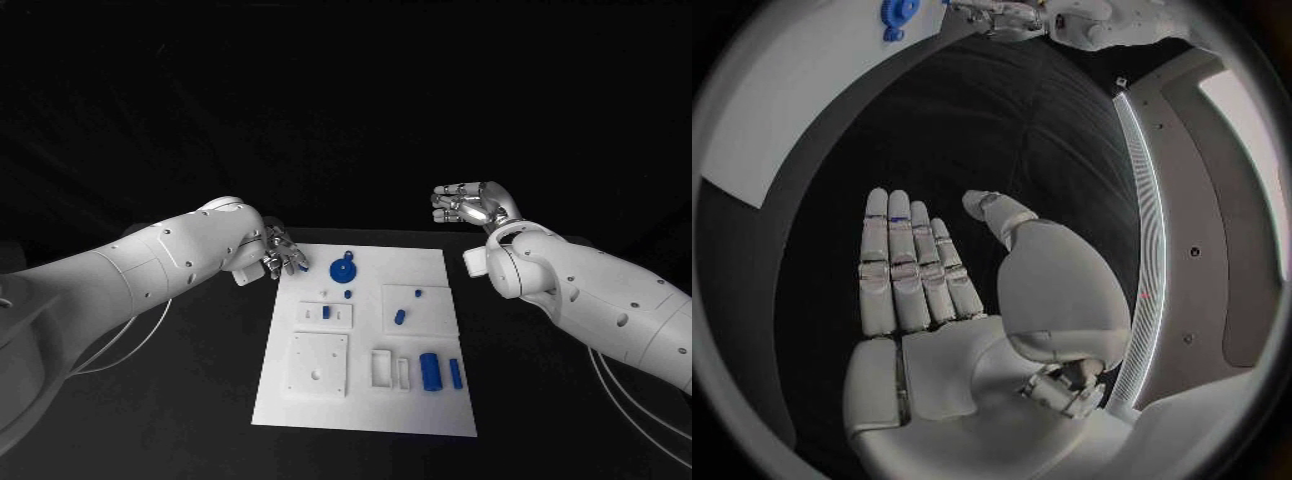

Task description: Assemble the parts on the task board

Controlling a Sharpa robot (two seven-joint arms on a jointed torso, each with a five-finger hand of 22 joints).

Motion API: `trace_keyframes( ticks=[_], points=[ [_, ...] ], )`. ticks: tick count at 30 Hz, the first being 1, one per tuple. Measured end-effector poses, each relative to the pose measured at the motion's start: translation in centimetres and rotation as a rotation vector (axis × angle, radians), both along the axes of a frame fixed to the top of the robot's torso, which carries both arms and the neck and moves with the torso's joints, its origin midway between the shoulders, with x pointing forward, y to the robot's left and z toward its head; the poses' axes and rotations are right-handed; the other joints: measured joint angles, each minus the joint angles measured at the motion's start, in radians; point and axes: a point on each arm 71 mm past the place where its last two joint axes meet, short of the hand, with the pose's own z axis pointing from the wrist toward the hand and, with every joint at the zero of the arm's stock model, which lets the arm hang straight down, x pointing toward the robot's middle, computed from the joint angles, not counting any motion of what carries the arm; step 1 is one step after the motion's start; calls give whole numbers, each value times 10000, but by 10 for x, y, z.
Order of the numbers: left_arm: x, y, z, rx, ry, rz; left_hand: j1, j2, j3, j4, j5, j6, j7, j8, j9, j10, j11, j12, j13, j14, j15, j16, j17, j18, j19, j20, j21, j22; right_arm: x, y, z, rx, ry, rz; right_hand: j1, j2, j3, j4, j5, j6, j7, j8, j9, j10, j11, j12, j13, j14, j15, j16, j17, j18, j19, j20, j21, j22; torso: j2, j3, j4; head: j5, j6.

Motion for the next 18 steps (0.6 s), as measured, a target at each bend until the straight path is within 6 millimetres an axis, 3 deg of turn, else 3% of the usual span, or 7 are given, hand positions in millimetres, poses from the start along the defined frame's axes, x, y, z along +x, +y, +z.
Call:
trace_keyframes(
  ticks=[1, 5, 12, 18],
  points=[
    [-3, 1, 1, -81, -5, 8, -67, -65, 173, -173, 142, 29, 30, 121, 0, 19, -19, 148, 45, 69, -8, 73, 21, 0, 40, -40, 31, 0, 0, -1, 0, -3, 13, -4, 0, 0, 0, 0, 0, 0, 0, 0, 0, 0, 0, 0, 0, -2, 2, 0, 0, -1, 0, 0, 0, 0, -16, 0, 11, 4, -5],
    [-14, 5, 4, -309, -15, 25, -365, -223, 272, -272, 862, 172, 172, 409, 0, 19, -92, 634, 136, 460, -2, 187, 459, 1, 164, -19, 113, 2, 0, -2, -1, -13, 47, -12, 0, 0, 0, 0, 0, 0, 0, 0, 0, 0, 0, 0, 0, -2, 2, 0, 0, 0, 0, 0, 0, 0, -90, 7, 61, 2, -38],
    [-35, 7, 7, -579, -36, -57, -625, -377, 349, -350, 1630, 244, 244, 761, 0, 54, -128, 1058, 109, 575, -32, 373, 1054, 1, 215, -70, 284, 7, 0, -6, -3, -54, 129, -43, 0, 0, -16, -16, 0, -55, -22, 0, 0, 0, 0, 0, 0, -2, 1, 0, 0, 0, 0, 0, 0, -2, -202, 12, 143, 10, -153],
    [-53, 1, 2, -664, -1, -240, -744, -401, 481, -413, 1855, 244, 243, 877, 0, 54, -127, 1194, 30, 598, -49, 373, 1287, 1, 214, -70, 384, 7, -1, -6, -6, -90, 249, 68, 0, 0, -41, -42, 0, -93, -15, 0, 0, -36, 36, 0, 0, -1, 1, 0, 1, 0, -37, 37, 0, -11, -262, 13, 183, -4, -250]
  ],
)
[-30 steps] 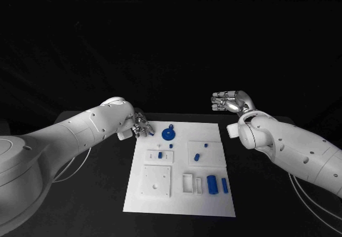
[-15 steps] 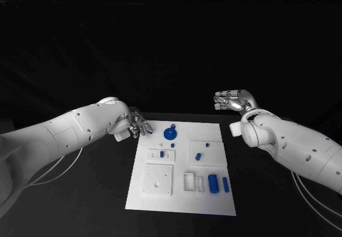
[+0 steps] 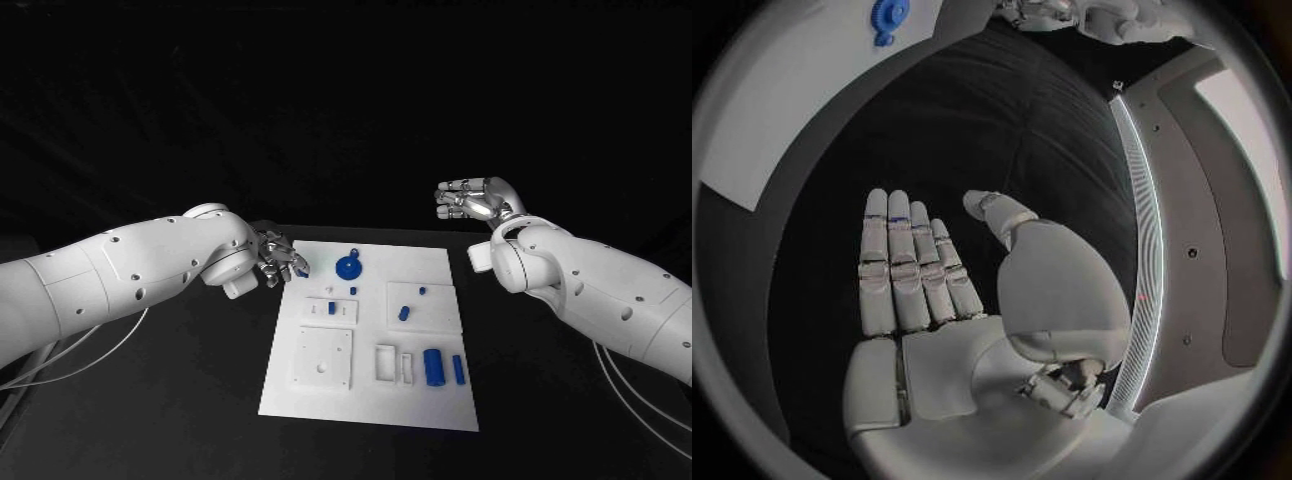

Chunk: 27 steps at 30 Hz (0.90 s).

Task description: Assemble the parts on the task board

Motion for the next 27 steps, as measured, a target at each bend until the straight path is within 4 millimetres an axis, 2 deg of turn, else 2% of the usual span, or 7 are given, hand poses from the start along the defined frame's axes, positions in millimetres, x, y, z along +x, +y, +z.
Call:
trace_keyframes(
  ticks=[2, 9, 14, 27],
  points=[
    [-7, -3, -5, 19, 23, -34, -74, -58, 181, -180, 40, 0, 0, 39, 0, 0, 0, 47, 0, 28, -3, 63, 84, 1, 0, 0, 71, 0, 0, 0, -1, -12, 41, 43, 0, 0, -16, -16, 0, 0, 0, 0, 0, 0, 0, 0, 0, 0, -1, 0, 0, 0, 0, 0, 0, 0, -8, 4, 8, -3, -29],
    [-19, -9, -14, -15, -80, 22, -160, -124, 199, -196, 77, -1, -1, 196, 0, 0, 0, 192, 3, 64, 32, 194, 315, 0, -1, 0, 187, -1, -1, 2, -2, -163, 106, 251, 0, 0, 42, -210, 0, 0, 0, 0, 0, -23, -22, -68, -9, 1, -1, -18, -39, 0, 0, 0, 0, 1, -13, 12, 13, 28, -99],
    [-25, -15, -23, -126, -100, 117, -195, -88, 311, -241, 77, -2, -2, 197, 0, 0, 0, 240, 7, 64, 32, 241, 377, 1, -1, 0, 270, -2, -1, 4, -3, -375, 160, 467, -31, 31, -83, -335, 0, -124, 18, 0, 0, -91, 17, -68, -16, -48, 47, -129, -51, -1, -57, 57, 0, 1, 4, 12, 8, 31, -197],
    [-32, -24, -42, 206, -453, 22, -193, -86, 329, -258, 74, -5, -4, 193, 0, 0, 1, 240, 7, 63, 34, 240, 376, 1, -1, 0, 310, -4, -2, 5, -4, -697, 261, 712, -53, 53, -165, -416, 0, -194, 17, 0, -9, -127, 53, -68, -15, -48, 47, -168, -50, -2, -89, 89, 0, 2, 16, 9, 2, -12, -311]
  ],
)
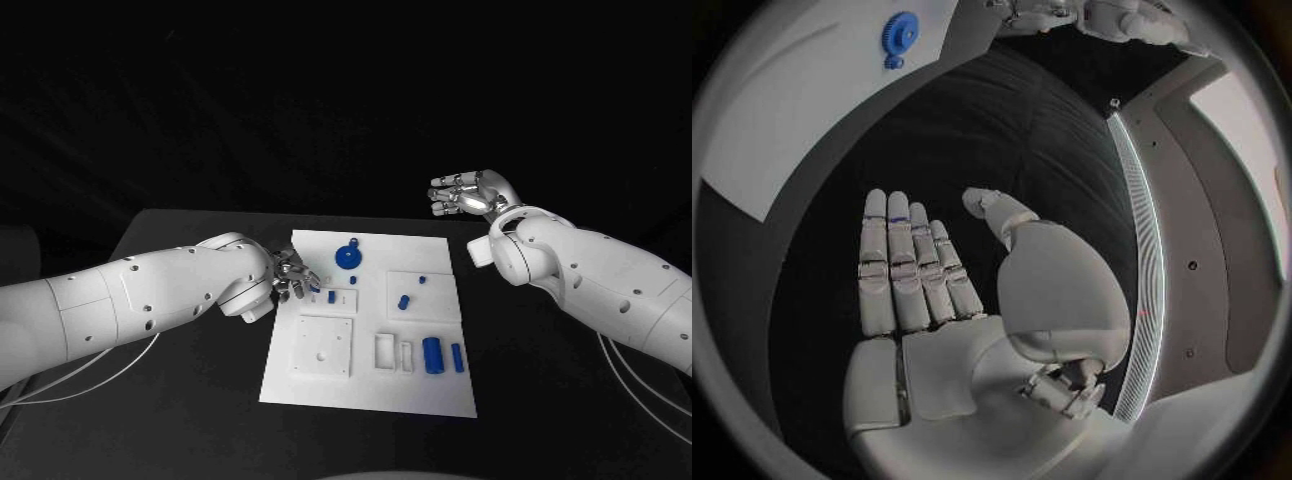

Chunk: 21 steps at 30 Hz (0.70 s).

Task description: Assemble the parts on the task board

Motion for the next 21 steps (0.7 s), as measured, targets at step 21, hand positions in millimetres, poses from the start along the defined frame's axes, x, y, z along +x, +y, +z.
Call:
trace_keyframes(
  ticks=[21],
  points=[
    [-1, 1, -9, 693, -192, -209, 4, -1, 1, -3, -39, -17, -17, -97, 1, 0, 0, 0, -2, -1, 3, -1, -57, 155, -37, 36, 120, -2, 0, 0, -1, -147, 125, 73, -38, 39, -142, 34, 0, 1, -1, 0, 1, 1, 0, 0, 2, -34, 33, 0, 1, 1, -19, 19, 0, -8, -1, -9, 12, 9, -38]
  ],
)
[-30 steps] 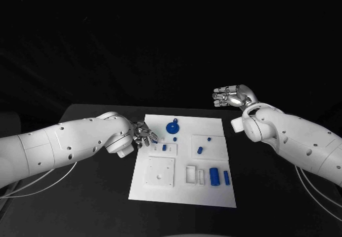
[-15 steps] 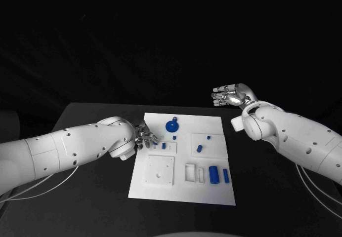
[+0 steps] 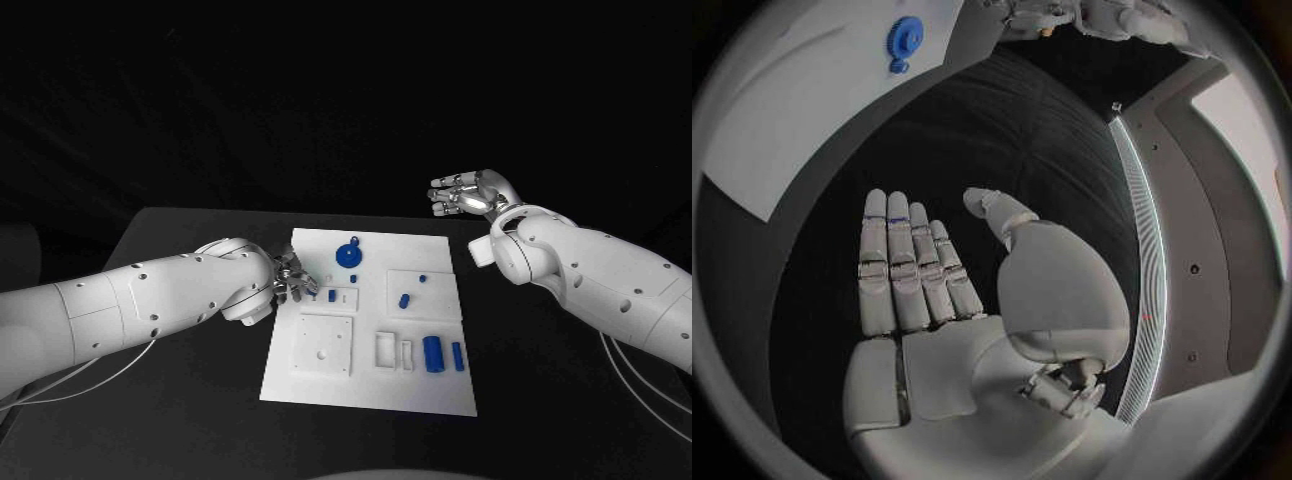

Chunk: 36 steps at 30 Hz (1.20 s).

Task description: Assemble the parts on the task board

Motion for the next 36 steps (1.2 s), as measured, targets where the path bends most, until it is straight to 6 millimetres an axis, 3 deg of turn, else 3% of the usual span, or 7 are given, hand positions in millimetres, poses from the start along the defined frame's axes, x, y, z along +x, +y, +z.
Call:
trace_keyframes(
  ticks=[10, 36],
  points=[
    [0, -1, -2, 156, 189, -125, 0, 0, 14, -15, -77, -6, -6, -24, 85, 0, 0, 0, -2, 0, 1, 0, -11, 0, 0, 0, 34, -1, 0, 1, 0, 0, 46, 79, 0, 0, -67, 9, 0, 0, 0, 0, 1, 0, 0, 0, 1, 0, 0, 0, 1, 0, -17, 17, 0, 0, 0, 1, 0, -6, -4],
    [0, -2, -4, 202, 249, -226, 0, 0, 9, -37, -117, 19, 19, -49, 1095, 0, 0, 0, -2, 14, 19, 39, -10, 0, 0, 0, 73, 4, 0, 1, -1, 5, 69, 124, 1, -1, -205, 38, 39, 1, -1, 0, 1, 1, 0, 0, 3, -35, 35, 1, 1, 0, -16, 16, 0, 2, 1, 9, 0, -10, -65]
  ],
)
